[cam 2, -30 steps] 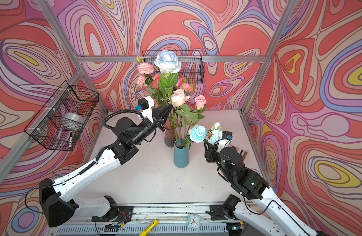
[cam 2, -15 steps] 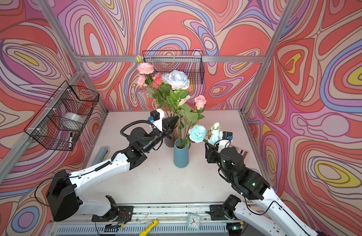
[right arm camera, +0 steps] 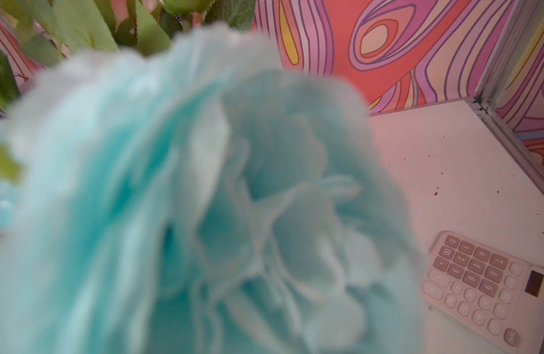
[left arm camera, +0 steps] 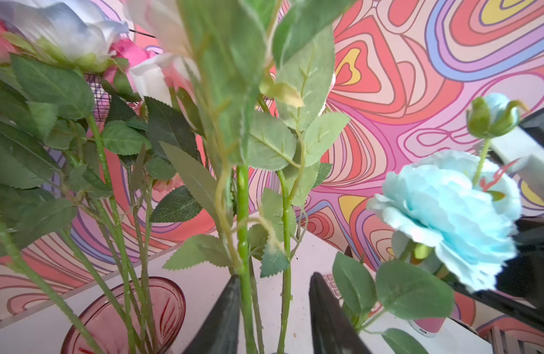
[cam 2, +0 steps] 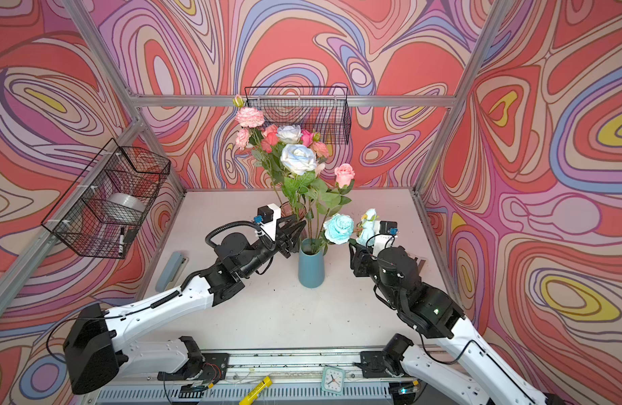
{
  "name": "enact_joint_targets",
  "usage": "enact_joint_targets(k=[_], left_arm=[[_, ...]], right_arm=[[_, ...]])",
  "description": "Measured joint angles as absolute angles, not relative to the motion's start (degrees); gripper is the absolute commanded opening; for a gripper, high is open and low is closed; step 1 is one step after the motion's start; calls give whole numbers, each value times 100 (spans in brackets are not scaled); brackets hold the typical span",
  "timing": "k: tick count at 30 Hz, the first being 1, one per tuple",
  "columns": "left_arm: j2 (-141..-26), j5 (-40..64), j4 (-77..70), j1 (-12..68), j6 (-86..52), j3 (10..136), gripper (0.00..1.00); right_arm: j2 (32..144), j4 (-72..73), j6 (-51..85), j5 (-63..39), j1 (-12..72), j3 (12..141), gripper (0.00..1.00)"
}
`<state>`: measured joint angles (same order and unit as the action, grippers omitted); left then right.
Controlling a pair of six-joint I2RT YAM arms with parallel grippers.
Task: Arrange flowers in a vase
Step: Place the flower in the vase, then move the vase to the center of the table.
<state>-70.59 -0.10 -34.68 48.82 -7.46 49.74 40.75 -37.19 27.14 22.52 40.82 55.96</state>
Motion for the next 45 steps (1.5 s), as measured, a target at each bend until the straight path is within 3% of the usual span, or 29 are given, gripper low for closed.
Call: enact_joint_targets(k=[12,22,29,36,40,45], left_arm=[[-6521,16,-2810,4882,-792,4622,56],[-4348,-226,-1822,4882,-952,4274,62],[-3046,-1516,-1466,4882,-1861,2515,64],[-3044,-2091,-963,4882,-2493,1756,62],[-3481,-1885,-1485,4882,-2733,1570,61],[-4919,-1011,-2206,4890,-2906,1562,50]], right_arm=[[4550,-3684,2735,2021,4082,5841,59],[4877,-4510,3013,1844,4082,6973,60],[5035,-5472,3489,1684,4082,7332,54],[4895,-6145,3966,1557,4082,7338,36],[4762,-6121,4130,1444,4082,7026,42],[4805,-5841,4322,1435,4082,6399,48]])
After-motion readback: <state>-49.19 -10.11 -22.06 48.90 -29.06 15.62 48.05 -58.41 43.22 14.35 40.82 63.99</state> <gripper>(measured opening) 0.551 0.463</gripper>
